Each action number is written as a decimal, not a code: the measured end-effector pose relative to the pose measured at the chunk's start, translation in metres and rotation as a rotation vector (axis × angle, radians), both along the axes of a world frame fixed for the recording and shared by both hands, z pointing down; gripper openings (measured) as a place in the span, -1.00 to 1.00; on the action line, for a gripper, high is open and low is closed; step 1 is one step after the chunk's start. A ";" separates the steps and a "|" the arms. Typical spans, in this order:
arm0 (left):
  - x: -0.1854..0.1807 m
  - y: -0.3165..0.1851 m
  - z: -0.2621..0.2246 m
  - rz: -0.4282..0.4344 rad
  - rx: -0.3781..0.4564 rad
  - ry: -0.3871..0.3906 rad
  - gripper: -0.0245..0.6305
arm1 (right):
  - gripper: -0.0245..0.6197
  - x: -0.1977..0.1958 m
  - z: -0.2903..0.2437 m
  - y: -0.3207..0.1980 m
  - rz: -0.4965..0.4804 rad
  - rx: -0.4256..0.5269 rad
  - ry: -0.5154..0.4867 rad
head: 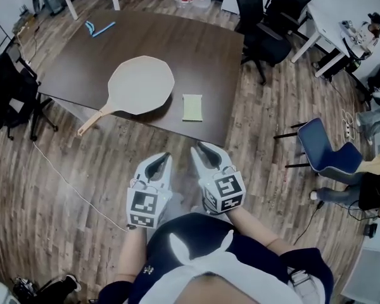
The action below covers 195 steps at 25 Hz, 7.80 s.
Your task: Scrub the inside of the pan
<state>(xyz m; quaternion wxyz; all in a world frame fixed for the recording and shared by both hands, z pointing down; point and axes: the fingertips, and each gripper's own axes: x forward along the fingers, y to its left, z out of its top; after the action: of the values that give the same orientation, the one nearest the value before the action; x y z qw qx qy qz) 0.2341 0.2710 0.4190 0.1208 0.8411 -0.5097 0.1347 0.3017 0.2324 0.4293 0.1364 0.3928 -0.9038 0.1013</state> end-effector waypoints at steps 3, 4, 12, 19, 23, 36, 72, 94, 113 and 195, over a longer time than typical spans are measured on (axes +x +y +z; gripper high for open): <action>-0.029 -0.024 0.003 0.020 0.002 -0.002 -0.92 | -0.61 -0.026 0.010 -0.027 0.030 -0.023 0.019; -0.039 -0.029 0.005 0.026 -0.001 0.001 -0.92 | -0.55 -0.034 0.015 -0.034 0.040 -0.040 0.022; -0.093 -0.069 0.026 0.047 -0.034 0.015 -0.92 | -0.55 -0.057 0.052 -0.083 0.190 -0.119 0.066; -0.100 -0.102 0.036 0.083 -0.046 0.029 -0.92 | -0.54 -0.055 0.074 -0.119 0.232 -0.152 0.128; -0.109 -0.123 0.049 0.103 -0.073 0.033 -0.92 | -0.54 -0.053 0.101 -0.143 0.274 -0.195 0.158; -0.137 -0.196 0.068 0.063 -0.119 -0.004 -0.92 | -0.53 -0.038 0.186 -0.221 0.312 -0.384 0.242; -0.200 -0.260 0.106 0.030 -0.206 -0.019 -0.92 | -0.90 -0.040 0.259 -0.288 0.273 -0.536 0.273; -0.263 -0.233 0.108 -0.101 -0.202 -0.007 -0.92 | -0.89 -0.144 0.118 -0.295 -0.046 -0.224 0.141; -0.330 -0.248 0.104 -0.243 -0.220 -0.004 -0.92 | -0.88 -0.251 0.127 -0.300 -0.333 -0.344 0.165; -0.371 -0.329 0.179 -0.307 -0.504 -0.031 -0.92 | -0.88 -0.376 0.229 -0.289 -0.918 -0.705 0.405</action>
<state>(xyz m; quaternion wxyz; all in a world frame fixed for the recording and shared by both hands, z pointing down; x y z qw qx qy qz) -0.1370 -0.0580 0.5983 0.3373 0.6955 -0.5831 0.2500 -0.0742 -0.0567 0.6585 0.4568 -0.0939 -0.8490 0.2485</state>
